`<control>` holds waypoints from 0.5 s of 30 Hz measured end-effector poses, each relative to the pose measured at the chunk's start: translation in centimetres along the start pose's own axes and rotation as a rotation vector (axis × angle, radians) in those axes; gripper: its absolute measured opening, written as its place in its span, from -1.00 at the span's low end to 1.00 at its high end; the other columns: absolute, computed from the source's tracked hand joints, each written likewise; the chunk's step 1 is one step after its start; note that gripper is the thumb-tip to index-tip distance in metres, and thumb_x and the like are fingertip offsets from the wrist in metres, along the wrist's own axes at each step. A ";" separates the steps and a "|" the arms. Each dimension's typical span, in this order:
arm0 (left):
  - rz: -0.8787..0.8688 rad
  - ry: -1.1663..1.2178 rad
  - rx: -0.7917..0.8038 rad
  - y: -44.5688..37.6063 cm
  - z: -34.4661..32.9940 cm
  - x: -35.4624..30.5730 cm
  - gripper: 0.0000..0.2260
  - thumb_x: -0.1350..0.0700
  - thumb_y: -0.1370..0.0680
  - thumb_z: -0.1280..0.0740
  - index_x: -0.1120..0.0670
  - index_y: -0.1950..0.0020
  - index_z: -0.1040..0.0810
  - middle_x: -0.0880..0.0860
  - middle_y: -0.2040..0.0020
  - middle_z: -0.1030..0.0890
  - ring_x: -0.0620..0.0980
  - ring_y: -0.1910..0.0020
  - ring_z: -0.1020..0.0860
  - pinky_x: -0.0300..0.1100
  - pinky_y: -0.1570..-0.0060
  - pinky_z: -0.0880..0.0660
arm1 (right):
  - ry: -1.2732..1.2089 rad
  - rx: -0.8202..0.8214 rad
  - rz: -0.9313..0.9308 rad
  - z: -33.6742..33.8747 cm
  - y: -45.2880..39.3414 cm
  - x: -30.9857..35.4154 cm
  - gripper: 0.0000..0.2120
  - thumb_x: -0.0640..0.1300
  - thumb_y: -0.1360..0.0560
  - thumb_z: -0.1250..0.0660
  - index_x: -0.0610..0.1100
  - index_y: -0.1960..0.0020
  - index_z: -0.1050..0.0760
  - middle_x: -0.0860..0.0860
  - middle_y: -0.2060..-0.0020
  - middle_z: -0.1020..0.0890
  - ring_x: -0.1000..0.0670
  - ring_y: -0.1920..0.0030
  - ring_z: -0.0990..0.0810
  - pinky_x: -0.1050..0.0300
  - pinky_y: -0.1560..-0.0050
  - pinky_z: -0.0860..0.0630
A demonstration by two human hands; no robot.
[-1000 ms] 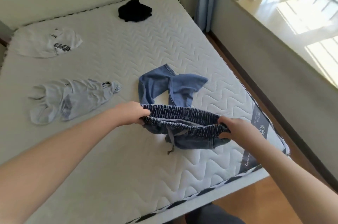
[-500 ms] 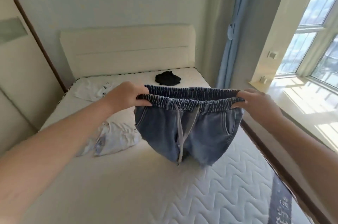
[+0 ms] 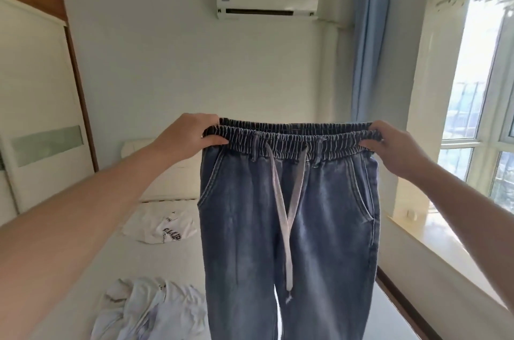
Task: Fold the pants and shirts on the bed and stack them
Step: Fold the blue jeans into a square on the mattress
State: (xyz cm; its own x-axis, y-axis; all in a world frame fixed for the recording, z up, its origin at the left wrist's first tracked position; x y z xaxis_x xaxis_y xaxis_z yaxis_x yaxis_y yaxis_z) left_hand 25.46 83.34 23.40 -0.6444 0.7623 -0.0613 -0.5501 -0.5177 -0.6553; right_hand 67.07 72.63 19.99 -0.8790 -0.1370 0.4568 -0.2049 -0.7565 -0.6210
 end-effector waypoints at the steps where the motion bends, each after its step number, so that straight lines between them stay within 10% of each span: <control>1: 0.005 0.001 -0.012 -0.8 1.1 -0.1 -0.60 -0.25 -0.42 -0.30 0.09 0.09 -0.53 0.00 0.23 -0.57 0.00 0.26 -0.52 -0.12 0.26 -0.43 | -0.011 -0.013 0.011 0.6 -0.9 0.5 -0.86 -0.07 -0.57 -0.33 -0.10 0.01 -0.40 -0.10 0.24 -0.57 -0.04 0.30 -0.51 0.16 0.35 -0.36; 10: 0.080 0.090 -0.074 -5.0 8.7 -0.5 -0.81 -0.13 -0.57 -0.32 -0.11 0.16 -0.39 0.00 0.34 -0.55 -0.22 0.45 -0.49 -0.40 0.45 -0.33 | -0.211 -0.135 0.080 5.2 -6.3 4.2 -0.87 0.02 -0.61 -0.26 -0.02 -0.05 -0.39 -0.11 0.19 -0.62 -0.12 0.25 -0.57 -0.02 0.20 -0.49; 15: 0.139 0.253 -0.084 -4.1 8.4 -0.5 -0.81 -0.17 -0.58 -0.24 -0.09 0.07 -0.37 0.15 0.21 -0.56 -0.03 0.31 -0.50 -0.04 0.25 -0.49 | -0.336 -0.107 0.102 5.2 -6.4 5.1 -0.97 0.03 -0.61 -0.25 0.12 0.02 -0.42 -0.20 0.14 -0.65 -0.25 0.27 -0.58 -0.18 0.16 -0.55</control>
State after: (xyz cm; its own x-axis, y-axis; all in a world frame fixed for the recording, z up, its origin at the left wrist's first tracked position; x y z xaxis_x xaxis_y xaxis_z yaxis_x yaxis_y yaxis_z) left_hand 23.61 81.79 32.46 -0.5520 0.7643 -0.3333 -0.4135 -0.5980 -0.6866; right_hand 66.09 73.46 29.62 -0.7104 -0.4239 0.5618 -0.1834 -0.6592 -0.7293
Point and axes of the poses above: each hand's wrist, its own y-axis away from the middle knuckle, its own z-axis out of the back of the hand, x = y × z, the point moved 1 cm from there along -y, towards the middle knuckle
